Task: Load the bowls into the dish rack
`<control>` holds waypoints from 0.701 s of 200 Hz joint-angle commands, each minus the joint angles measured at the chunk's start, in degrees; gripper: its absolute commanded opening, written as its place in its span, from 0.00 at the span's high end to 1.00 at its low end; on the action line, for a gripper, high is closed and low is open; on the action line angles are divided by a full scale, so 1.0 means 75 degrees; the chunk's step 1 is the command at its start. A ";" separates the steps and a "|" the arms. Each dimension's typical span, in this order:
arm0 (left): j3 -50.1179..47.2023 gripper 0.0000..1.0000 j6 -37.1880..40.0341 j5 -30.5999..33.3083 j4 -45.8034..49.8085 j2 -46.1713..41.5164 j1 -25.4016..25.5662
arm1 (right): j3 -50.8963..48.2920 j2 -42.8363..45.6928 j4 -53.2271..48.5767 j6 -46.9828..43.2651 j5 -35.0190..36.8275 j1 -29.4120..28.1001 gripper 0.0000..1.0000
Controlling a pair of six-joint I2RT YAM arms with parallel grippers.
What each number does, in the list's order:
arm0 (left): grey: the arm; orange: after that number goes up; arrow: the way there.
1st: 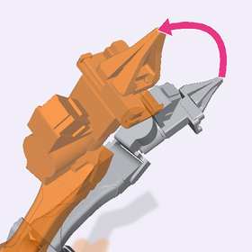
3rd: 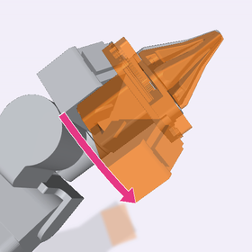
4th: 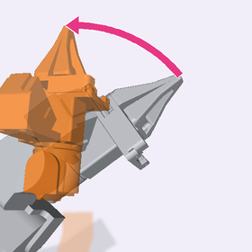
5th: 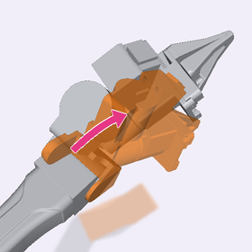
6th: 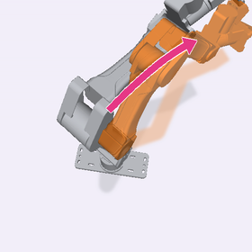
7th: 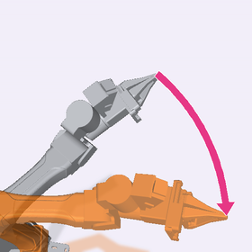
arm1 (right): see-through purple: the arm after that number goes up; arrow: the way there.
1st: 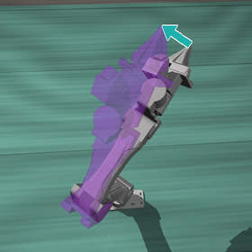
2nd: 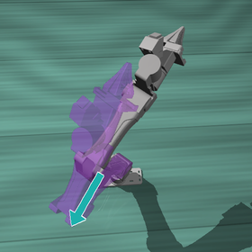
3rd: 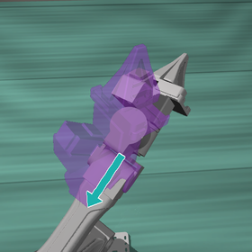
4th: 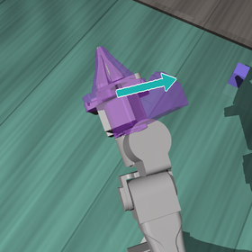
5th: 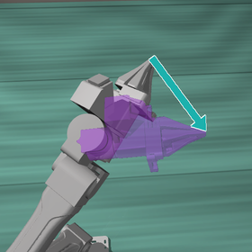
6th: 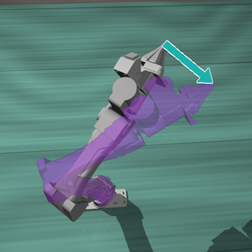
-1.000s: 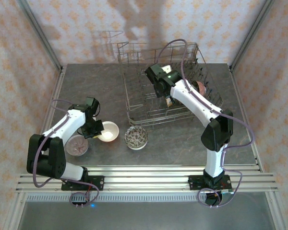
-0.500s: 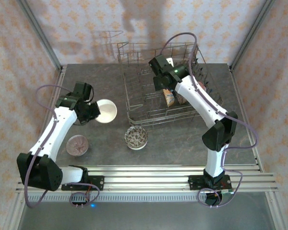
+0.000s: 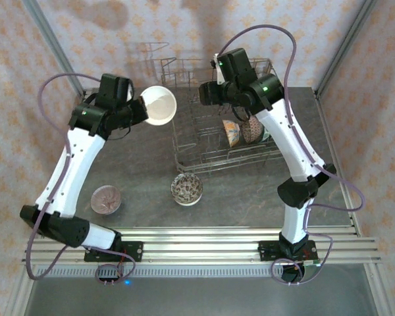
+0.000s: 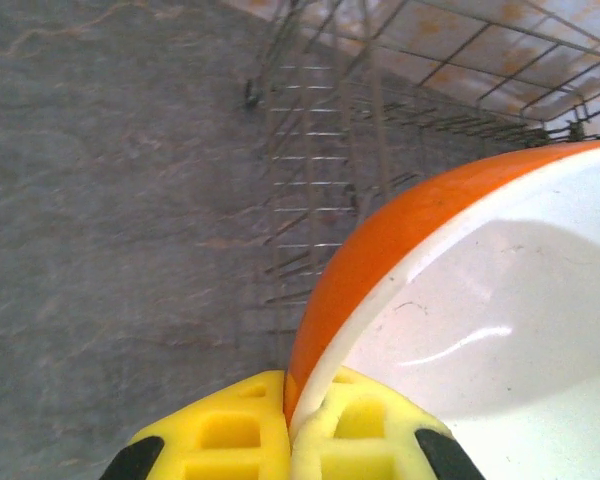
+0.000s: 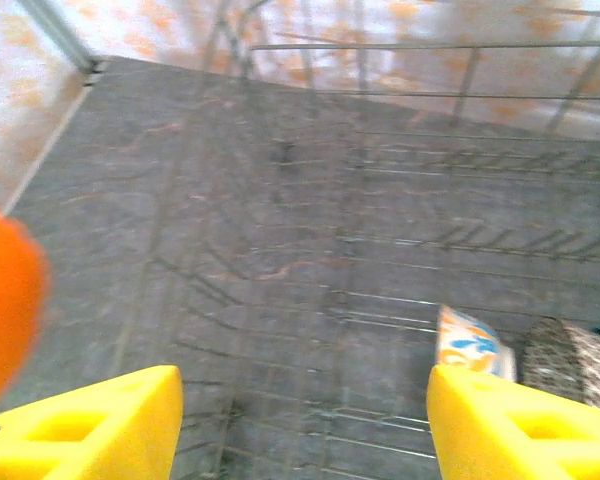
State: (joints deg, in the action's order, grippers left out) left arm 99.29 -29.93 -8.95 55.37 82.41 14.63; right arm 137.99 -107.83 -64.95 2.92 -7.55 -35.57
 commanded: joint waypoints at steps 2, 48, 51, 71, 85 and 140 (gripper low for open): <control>0.0661 1.00 0.0182 0.0232 -0.0270 0.0469 0.0239 | 0.0065 0.0191 0.0164 -0.0070 -0.1421 0.0009 0.38; 0.1585 1.00 0.0333 0.0152 -0.0237 0.1203 0.0670 | -0.0354 0.0279 0.0331 0.0032 -0.1924 -0.0012 0.44; 0.1627 1.00 0.0329 0.0145 -0.0238 0.1241 0.0691 | -0.0364 0.0270 0.0328 0.0041 -0.1905 -0.0014 0.44; 0.1871 1.00 0.0358 0.0104 -0.0225 0.1408 0.0796 | -0.0488 0.0214 0.0293 0.0078 -0.1751 -0.0015 0.45; 0.2026 1.00 0.0398 0.0096 -0.0182 0.1488 0.0866 | -0.0562 0.0183 0.0343 0.0168 -0.1654 -0.0015 0.48; 0.2125 1.00 0.0417 0.0282 -0.0128 0.1568 0.1050 | -0.0563 0.0024 0.0528 0.0616 -0.1275 -0.0021 0.66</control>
State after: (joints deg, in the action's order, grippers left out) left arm 113.23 -27.99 -8.47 55.07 93.95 21.69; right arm 133.82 -107.72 -63.29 5.72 -18.85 -35.57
